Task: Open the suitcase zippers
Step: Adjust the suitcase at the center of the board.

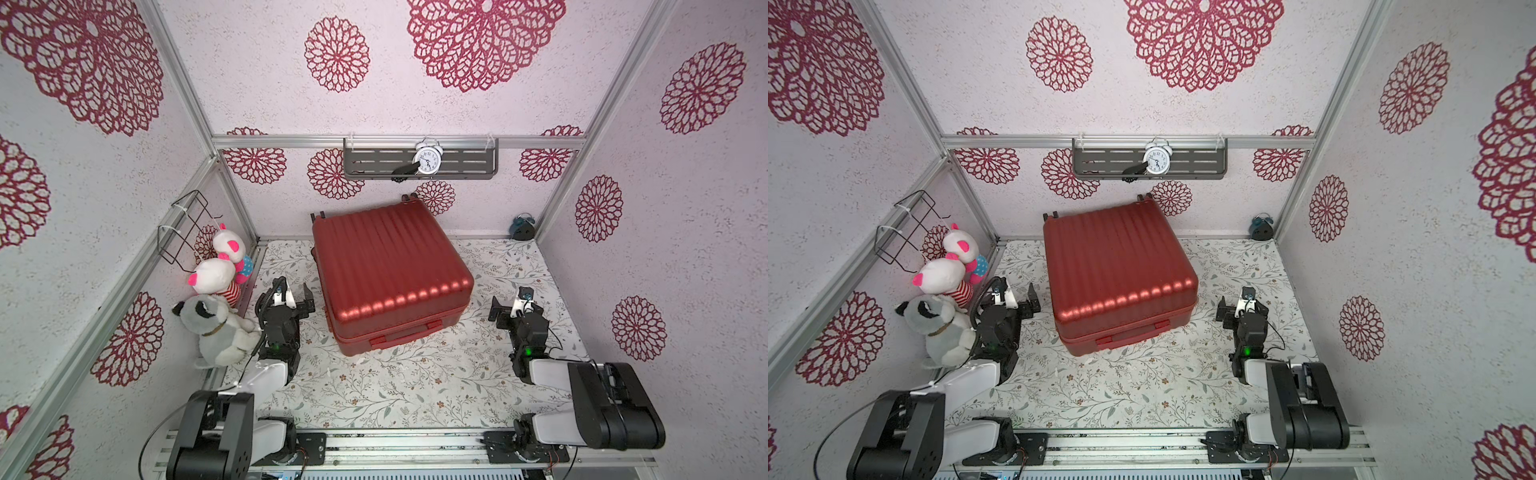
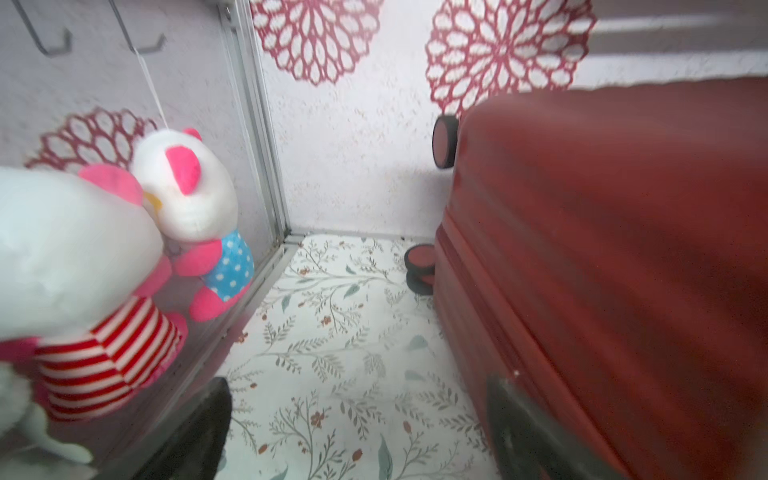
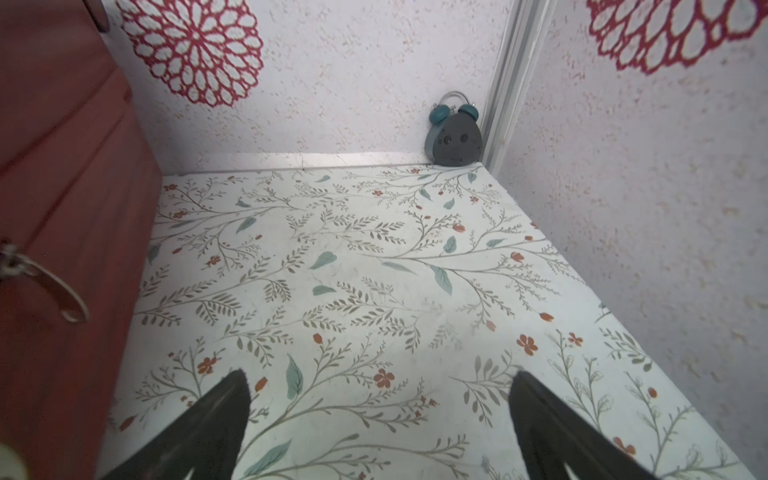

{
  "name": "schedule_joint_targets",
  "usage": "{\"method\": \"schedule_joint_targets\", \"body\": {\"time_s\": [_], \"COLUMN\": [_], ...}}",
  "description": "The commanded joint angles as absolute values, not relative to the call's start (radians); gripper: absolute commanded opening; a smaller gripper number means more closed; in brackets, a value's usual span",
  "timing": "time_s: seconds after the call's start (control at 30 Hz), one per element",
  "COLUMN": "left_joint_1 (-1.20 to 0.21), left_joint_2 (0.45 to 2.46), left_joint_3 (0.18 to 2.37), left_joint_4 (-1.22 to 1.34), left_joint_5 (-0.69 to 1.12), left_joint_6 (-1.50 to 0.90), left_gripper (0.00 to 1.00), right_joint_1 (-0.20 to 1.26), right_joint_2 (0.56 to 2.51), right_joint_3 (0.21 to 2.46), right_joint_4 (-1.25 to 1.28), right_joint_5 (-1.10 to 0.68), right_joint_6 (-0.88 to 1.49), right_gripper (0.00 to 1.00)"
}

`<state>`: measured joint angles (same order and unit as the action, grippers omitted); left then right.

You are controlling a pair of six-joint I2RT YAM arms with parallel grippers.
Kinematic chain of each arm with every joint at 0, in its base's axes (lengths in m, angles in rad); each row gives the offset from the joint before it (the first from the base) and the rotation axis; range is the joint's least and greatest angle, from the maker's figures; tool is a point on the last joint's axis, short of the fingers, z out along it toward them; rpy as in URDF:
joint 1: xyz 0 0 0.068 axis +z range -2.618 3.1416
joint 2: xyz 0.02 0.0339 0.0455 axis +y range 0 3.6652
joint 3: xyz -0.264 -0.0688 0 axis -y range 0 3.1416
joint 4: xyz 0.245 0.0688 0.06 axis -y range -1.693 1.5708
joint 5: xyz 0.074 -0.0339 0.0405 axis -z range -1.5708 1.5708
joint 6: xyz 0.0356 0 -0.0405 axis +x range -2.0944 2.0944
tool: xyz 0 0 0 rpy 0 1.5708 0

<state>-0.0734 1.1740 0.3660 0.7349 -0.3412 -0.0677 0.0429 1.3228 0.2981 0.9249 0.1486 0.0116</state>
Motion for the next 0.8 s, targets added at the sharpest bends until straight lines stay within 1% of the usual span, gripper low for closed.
{"method": "schedule_joint_targets", "body": {"time_s": [0.0, 0.13, 0.2, 0.33, 0.4, 0.5, 0.57, 0.67, 0.77], "left_joint_1": [-0.083, -0.111, -0.143, -0.209, -0.249, -0.362, -0.422, -0.433, -0.433], "left_joint_2": [1.056, 0.919, 0.852, 0.749, 0.692, 0.615, 0.569, 0.501, 0.462], "left_joint_3": [0.419, 0.491, 0.51, 0.567, 0.581, 0.565, 0.547, 0.544, 0.503], "left_joint_4": [0.554, 0.348, 0.264, 0.072, 0.013, -0.02, -0.044, -0.085, -0.047], "left_joint_5": [-0.394, -0.423, -0.429, -0.309, -0.236, -0.244, -0.291, -0.281, -0.27], "left_joint_6": [-0.155, -0.29, -0.385, -0.537, -0.568, -0.537, -0.504, -0.5, -0.482], "left_gripper": [0.98, 0.98, 0.98, 0.98, 0.98, 0.98, 0.98, 0.98, 0.98], "right_joint_1": [0.053, 0.06, 0.061, 0.061, 0.061, 0.06, 0.056, 0.045, 0.046], "right_joint_2": [1.215, 1.07, 0.975, 0.799, 0.709, 0.631, 0.604, 0.596, 0.653], "right_joint_3": [0.369, 0.403, 0.42, 0.458, 0.473, 0.492, 0.463, 0.384, 0.391], "right_joint_4": [0.74, 0.631, 0.572, 0.368, 0.261, 0.128, 0.14, 0.281, 0.319], "right_joint_5": [0.108, 0.071, 0.055, -0.006, -0.062, -0.064, -0.061, -0.195, -0.266], "right_joint_6": [0.033, 0.114, 0.198, 0.362, 0.417, 0.438, 0.501, 0.569, 0.564], "right_gripper": [0.99, 0.99, 0.99, 0.99, 0.99, 0.99, 0.99, 0.99, 0.99]}}
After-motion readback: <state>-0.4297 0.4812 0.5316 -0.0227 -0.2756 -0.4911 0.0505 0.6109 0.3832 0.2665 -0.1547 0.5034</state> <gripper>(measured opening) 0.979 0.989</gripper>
